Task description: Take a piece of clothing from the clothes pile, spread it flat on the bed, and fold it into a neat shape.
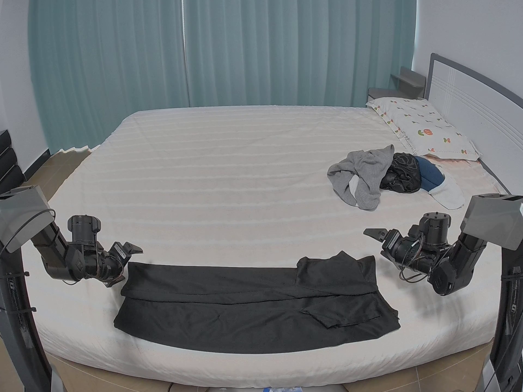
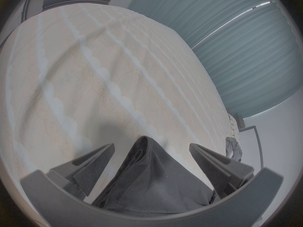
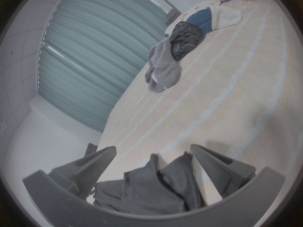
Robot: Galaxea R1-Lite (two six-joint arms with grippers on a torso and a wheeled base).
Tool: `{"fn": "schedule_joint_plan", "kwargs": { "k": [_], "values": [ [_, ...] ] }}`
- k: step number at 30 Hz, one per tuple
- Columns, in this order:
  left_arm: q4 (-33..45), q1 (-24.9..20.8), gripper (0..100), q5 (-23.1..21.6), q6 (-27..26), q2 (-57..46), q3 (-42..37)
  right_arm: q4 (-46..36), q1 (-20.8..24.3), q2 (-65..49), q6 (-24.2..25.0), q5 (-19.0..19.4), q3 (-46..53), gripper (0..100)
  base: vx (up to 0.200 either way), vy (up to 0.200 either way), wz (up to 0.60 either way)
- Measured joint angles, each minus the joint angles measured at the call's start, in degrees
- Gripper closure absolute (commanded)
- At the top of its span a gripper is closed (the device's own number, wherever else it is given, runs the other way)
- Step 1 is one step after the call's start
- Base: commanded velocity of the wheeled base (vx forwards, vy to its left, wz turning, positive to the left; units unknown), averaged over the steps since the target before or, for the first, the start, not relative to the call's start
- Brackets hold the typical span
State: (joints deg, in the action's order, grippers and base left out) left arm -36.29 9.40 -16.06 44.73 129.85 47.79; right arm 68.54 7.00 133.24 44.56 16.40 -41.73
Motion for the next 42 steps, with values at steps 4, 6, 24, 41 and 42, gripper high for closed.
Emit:
{"fn": "schedule_joint_plan", "kwargs": {
  "k": [4,6,24,41,42],
  "values": [
    [-0.3,0.4,0,-2.0,-0.1,-0.7,-1.4,-0.1,2.5,-1.9,-6.2,0.2,3.2,0,0.0,0.0,0.0],
    [-0.8,0.6,0,-2.7,-0.1,-1.1,-2.1,-0.1,3.4,-2.0,-9.3,0.3,4.5,0,0.0,0.0,0.0],
    [-2.5,1.1,0,-3.4,-0.1,-2.1,-3.9,0.2,5.2,4.5,-13.6,0.6,4.1,100,0.0,0.0,0.0],
    [-2.5,1.2,0,-3.4,0.0,-2.2,-4.1,3.0,3.7,0.0,-15.2,3.9,10.9,100,0.0,0.0,0.0],
    [-2.5,1.2,0,-3.4,0.0,-2.2,-4.2,3.7,3.5,-0.3,-15.7,4.3,11.9,100,0.0,0.0,0.0]
  ]
}}
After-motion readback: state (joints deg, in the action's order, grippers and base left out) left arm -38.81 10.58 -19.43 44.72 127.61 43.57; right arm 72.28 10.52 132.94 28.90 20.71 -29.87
